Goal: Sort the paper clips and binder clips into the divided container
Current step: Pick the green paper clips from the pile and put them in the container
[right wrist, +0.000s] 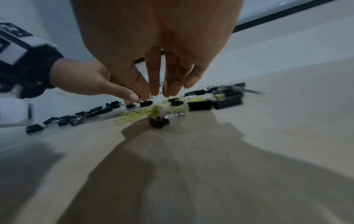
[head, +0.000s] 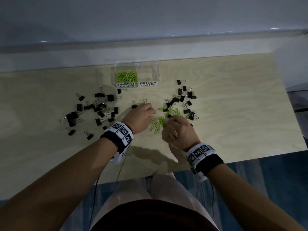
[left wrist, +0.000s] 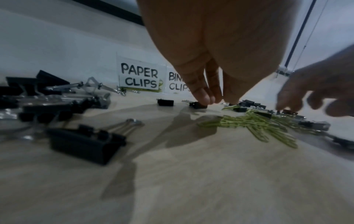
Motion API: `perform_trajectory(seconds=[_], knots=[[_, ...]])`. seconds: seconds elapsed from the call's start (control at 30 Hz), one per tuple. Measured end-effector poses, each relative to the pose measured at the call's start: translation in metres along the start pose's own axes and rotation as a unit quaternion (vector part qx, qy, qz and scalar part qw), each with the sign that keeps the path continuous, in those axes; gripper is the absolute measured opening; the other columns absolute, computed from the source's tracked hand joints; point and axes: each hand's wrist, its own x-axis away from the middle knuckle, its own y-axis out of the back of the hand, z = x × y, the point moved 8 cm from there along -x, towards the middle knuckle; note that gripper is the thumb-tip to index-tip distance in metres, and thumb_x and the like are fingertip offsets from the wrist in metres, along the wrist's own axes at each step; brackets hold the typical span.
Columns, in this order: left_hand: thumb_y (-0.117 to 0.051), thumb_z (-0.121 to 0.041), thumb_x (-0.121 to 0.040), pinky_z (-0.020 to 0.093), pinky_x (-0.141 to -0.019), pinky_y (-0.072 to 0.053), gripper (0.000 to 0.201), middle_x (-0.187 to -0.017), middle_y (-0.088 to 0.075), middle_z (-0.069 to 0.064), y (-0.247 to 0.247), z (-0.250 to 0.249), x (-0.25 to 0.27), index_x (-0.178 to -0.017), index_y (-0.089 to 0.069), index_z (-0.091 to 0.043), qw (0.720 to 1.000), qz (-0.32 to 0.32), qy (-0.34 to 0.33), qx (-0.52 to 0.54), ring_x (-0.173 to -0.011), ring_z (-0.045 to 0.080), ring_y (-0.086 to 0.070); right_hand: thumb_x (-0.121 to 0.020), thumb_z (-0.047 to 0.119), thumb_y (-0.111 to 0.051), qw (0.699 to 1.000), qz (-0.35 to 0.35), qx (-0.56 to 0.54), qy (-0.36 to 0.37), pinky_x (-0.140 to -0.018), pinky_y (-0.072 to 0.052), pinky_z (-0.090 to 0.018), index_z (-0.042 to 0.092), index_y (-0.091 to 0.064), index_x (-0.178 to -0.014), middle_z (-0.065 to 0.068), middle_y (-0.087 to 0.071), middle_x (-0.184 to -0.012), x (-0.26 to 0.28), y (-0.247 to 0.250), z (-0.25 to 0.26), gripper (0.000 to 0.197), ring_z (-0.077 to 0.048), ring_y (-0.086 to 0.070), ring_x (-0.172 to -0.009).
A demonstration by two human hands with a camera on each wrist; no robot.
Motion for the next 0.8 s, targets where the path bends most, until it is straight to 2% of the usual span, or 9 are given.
perform_trajectory(seconds=[0.07,0.13,0.27,0.33,0.43,0.5,0.6,0.7,0.8], knots=[[-0.059,-0.023,-0.088,0.042,-0.088,-0.049,0.039,-0.115,-0.052,0.007,-0.003,0.011,0.010,-0.123,-0.057,-0.006,0.999,0.023,0.036,-0.021,-0.110,0.024,-0.046,-0.072,0.012,-0.066,0.999,0.037,-0.005,-0.022,-0.073,-0.054,-0.033,0.005,-0.066,-0.101,-0.011,-0.060,-0.100,-0.013,-0.016,0.002,0.030,-0.027,-0.058,-0.087],[-0.065,-0.037,-0.083,0.039,-0.094,-0.046,0.059,-0.120,-0.046,0.005,-0.005,0.027,0.023,-0.133,-0.047,-0.010,0.994,0.046,0.088,-0.039,-0.115,0.022,-0.042,-0.070,0.017,-0.074,0.996,0.063,0.000,-0.058,-0.076,-0.055,-0.040,0.003,-0.062,-0.108,-0.015,-0.056,-0.106,-0.021,-0.030,0.003,0.042,-0.032,-0.056,-0.094],[-0.074,-0.043,-0.073,0.032,-0.100,-0.041,0.075,-0.122,-0.041,0.003,-0.015,0.035,0.037,-0.135,-0.043,-0.013,0.988,0.045,0.150,0.005,-0.117,0.019,-0.040,-0.073,0.014,-0.073,0.993,0.073,0.024,-0.086,-0.090,-0.050,-0.047,0.004,-0.059,-0.114,-0.018,-0.050,-0.116,-0.031,-0.041,0.009,0.045,-0.036,-0.051,-0.106],[-0.076,-0.040,-0.072,0.035,-0.098,-0.044,0.072,-0.120,-0.042,0.002,-0.021,0.026,0.034,-0.132,-0.046,-0.014,0.988,0.030,0.149,0.030,-0.114,0.018,-0.043,-0.075,0.011,-0.070,0.992,0.081,0.016,-0.092,-0.092,-0.048,-0.041,0.006,-0.058,-0.118,-0.015,-0.049,-0.118,-0.034,-0.043,0.010,0.045,-0.031,-0.050,-0.107],[-0.074,-0.029,-0.076,0.030,-0.097,-0.042,0.060,-0.118,-0.047,0.002,-0.025,0.014,0.026,-0.129,-0.050,-0.015,0.988,0.010,0.144,0.051,-0.111,0.017,-0.046,-0.075,0.002,-0.068,0.995,0.074,-0.022,-0.060,-0.082,-0.046,-0.030,0.006,-0.062,-0.116,-0.016,-0.055,-0.105,-0.038,-0.040,0.016,0.041,-0.026,-0.054,-0.091],[-0.071,-0.025,-0.079,0.030,-0.095,-0.042,0.047,-0.116,-0.050,0.003,-0.024,0.011,0.020,-0.122,-0.055,-0.013,0.988,-0.001,0.140,0.058,-0.109,0.019,-0.049,-0.071,0.002,-0.068,0.997,0.052,-0.028,-0.040,-0.073,-0.048,-0.027,0.007,-0.068,-0.103,-0.009,-0.058,-0.088,-0.041,-0.036,0.015,0.032,-0.018,-0.051,-0.075],[-0.065,-0.023,-0.085,0.034,-0.090,-0.045,0.027,-0.111,-0.054,0.005,-0.022,0.012,0.015,-0.108,-0.061,-0.011,0.988,0.004,0.142,0.058,-0.104,0.021,-0.052,-0.065,-0.001,-0.066,0.999,0.017,-0.020,-0.037,-0.056,-0.046,-0.024,0.008,-0.067,-0.076,0.002,-0.048,-0.069,-0.042,-0.025,0.008,0.015,-0.013,-0.044,-0.060],[-0.057,-0.018,-0.088,0.039,-0.084,-0.047,0.018,-0.105,-0.055,0.009,-0.019,0.011,0.012,-0.102,-0.062,-0.007,0.992,0.025,0.123,0.021,-0.097,0.026,-0.055,-0.067,-0.003,-0.066,0.996,0.018,-0.046,-0.078,-0.064,-0.042,-0.021,0.008,-0.068,-0.076,-0.004,-0.060,-0.073,-0.041,-0.021,-0.006,0.014,-0.016,-0.052,-0.064],[-0.052,-0.013,-0.086,0.042,-0.077,-0.049,0.015,-0.100,-0.055,0.012,-0.017,0.012,0.011,-0.094,-0.059,-0.002,0.994,0.048,0.102,-0.013,-0.090,0.029,-0.056,-0.071,0.001,-0.071,0.986,0.021,-0.100,-0.132,-0.066,-0.046,-0.019,0.014,-0.070,-0.075,0.003,-0.065,-0.073,-0.040,-0.018,-0.020,0.013,-0.008,-0.059,-0.063]])
